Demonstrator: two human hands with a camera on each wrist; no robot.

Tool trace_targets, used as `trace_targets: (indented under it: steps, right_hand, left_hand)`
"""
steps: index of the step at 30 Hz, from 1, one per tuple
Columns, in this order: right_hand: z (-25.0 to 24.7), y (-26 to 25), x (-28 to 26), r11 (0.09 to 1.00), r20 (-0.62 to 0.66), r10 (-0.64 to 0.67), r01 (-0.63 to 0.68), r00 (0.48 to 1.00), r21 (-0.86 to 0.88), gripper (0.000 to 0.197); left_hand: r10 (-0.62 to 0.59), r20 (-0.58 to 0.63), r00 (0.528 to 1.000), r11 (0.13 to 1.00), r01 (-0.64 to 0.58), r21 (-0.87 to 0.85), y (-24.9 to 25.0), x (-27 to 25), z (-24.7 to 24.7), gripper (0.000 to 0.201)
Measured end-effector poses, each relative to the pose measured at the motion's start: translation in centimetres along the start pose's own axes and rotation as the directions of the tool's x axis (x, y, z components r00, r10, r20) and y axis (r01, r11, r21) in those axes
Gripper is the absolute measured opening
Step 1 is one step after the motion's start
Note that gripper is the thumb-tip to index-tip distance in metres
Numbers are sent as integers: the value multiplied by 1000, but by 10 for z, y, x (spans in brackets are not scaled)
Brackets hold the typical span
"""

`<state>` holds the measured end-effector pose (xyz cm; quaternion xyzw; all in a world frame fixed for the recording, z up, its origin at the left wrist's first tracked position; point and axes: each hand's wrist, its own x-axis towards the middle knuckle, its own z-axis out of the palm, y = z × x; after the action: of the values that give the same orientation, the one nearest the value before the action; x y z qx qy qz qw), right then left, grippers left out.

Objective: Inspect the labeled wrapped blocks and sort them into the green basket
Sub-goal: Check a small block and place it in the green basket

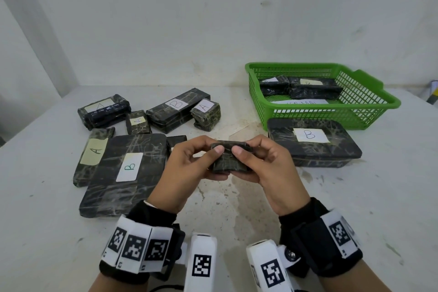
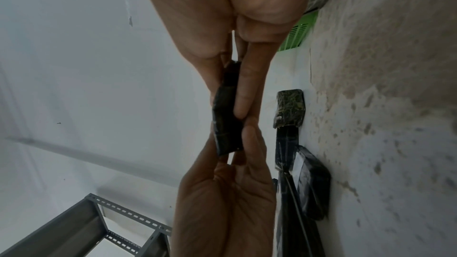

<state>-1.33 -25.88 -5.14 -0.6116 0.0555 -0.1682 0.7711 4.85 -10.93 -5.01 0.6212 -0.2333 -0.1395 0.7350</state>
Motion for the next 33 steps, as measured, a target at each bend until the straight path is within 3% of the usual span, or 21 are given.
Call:
trace_targets:
  steps: [3, 7, 13, 18, 22, 27, 30, 33]
  right_hand:
    - [-1, -2, 1, 999, 41, 23, -24, 999, 33, 11]
    - [-3, -4, 2, 998, 85, 30, -35, 996, 48, 30]
    - [-1, -2, 1, 1000, 89, 2, 0, 996, -23, 23]
    - [-2, -7, 1, 996, 128, 75, -81, 989, 39, 72]
    - [1, -8, 1, 980, 115, 196, -200, 974, 23, 59]
    - [0, -7, 1, 991, 82, 121, -125, 989, 56, 42]
    - [-1, -7, 2, 990, 95, 94, -103, 991, 93, 38]
    - [-1, -6, 2, 991, 132, 80, -93, 988, 94, 39]
  left_hand:
    - [3, -20, 1000, 1000, -3, 0, -1, 1, -1, 20]
    - [-10, 3, 1000, 997, 10, -72, 3, 0, -4, 30]
    - [30, -3, 1000, 999, -30, -40, 3, 0, -4, 15]
    - [56, 4, 998, 998, -56, -30, 2, 1, -5, 20]
    - [105, 33, 994, 994, -105, 3, 1, 1, -8, 16]
    - [171, 74, 982, 984, -167, -57, 4, -1, -8, 22]
    - [127, 37, 991, 988, -123, -97, 4, 0, -6, 32]
    - [85, -32, 996, 993, -87, -83, 4, 0, -2, 28]
